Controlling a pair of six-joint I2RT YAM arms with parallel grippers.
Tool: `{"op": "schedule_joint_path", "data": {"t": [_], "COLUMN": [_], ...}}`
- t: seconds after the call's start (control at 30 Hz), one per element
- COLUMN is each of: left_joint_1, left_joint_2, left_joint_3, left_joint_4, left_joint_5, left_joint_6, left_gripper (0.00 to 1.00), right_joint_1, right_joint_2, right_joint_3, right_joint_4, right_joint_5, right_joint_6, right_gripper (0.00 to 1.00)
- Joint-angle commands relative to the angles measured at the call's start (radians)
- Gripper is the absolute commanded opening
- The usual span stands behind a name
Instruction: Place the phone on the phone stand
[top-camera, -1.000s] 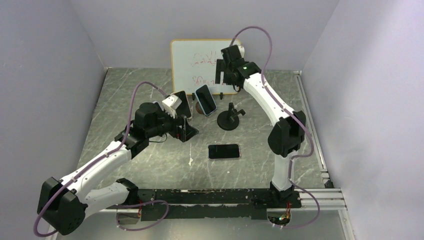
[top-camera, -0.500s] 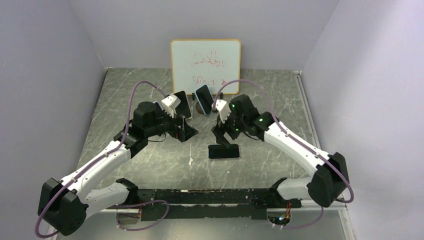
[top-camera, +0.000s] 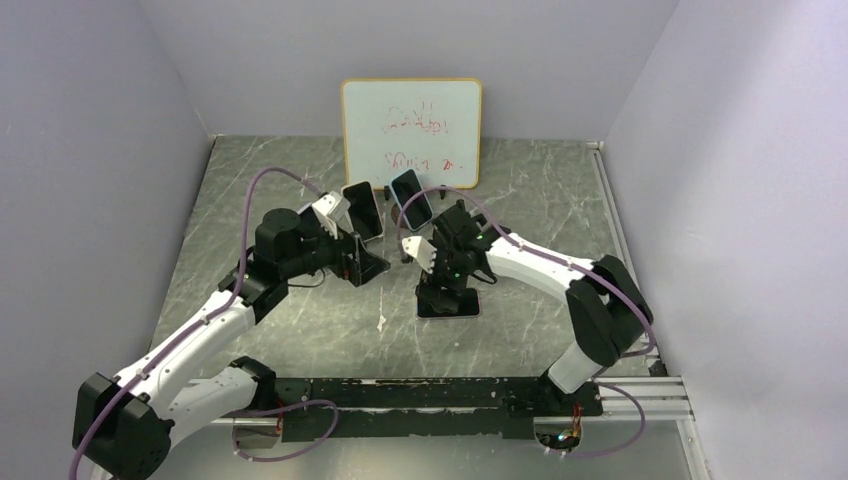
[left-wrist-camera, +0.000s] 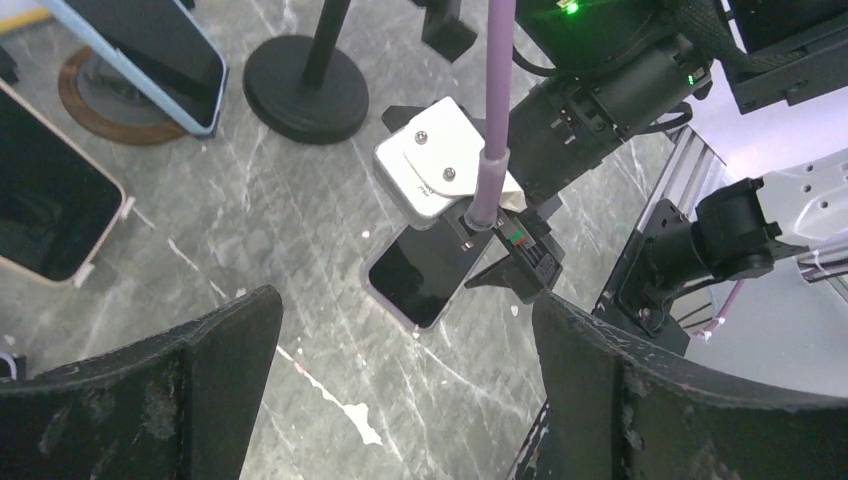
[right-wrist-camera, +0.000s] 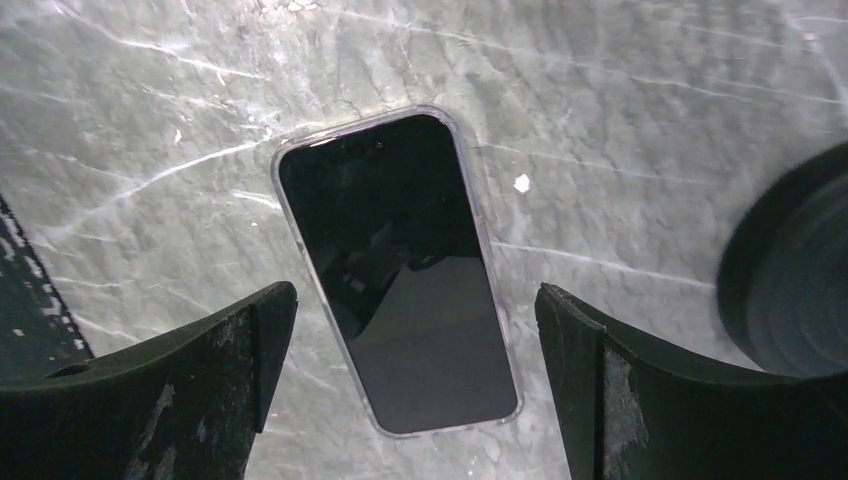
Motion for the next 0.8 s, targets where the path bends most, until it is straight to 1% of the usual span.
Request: {"op": "schedule_joint_path", "data": {"t": [0.0, 0.37, 0.63, 0.77], "left_joint_1": [0.047, 0.073, 0.082, 0.087], "left_joint_2": [-0.014, -0.008, 0.004, 0.011], "left_joint_3": [-0.066, -0.08, -0.086, -0.087], "left_joint_4": [0.074, 0.086, 0.104, 0.11], "left_joint_5": [0.108, 0.153, 0.174, 0.179], "left_joint_6": [-0.077, -0.091, -0.107, -0.113], "left_gripper": [0.99, 0.99, 0.99, 0.99], "right_joint_1": [0.017, 0.021, 0.029, 0.031], "right_joint_2": [0.065, 0.13, 0.115, 0.109], "right_joint_3": [0.013, -0.006, -0.04, -0.047], "right_joint_4": [-0.005, -0.01, 0.007, 0.017], "right_joint_5": [0.019, 0.016, -0.014, 0.004], "right_joint_6": [-0.095, -0.14, -0.134, -0.126], "right_gripper": [0.94, 0.92, 0.91, 0.91]}}
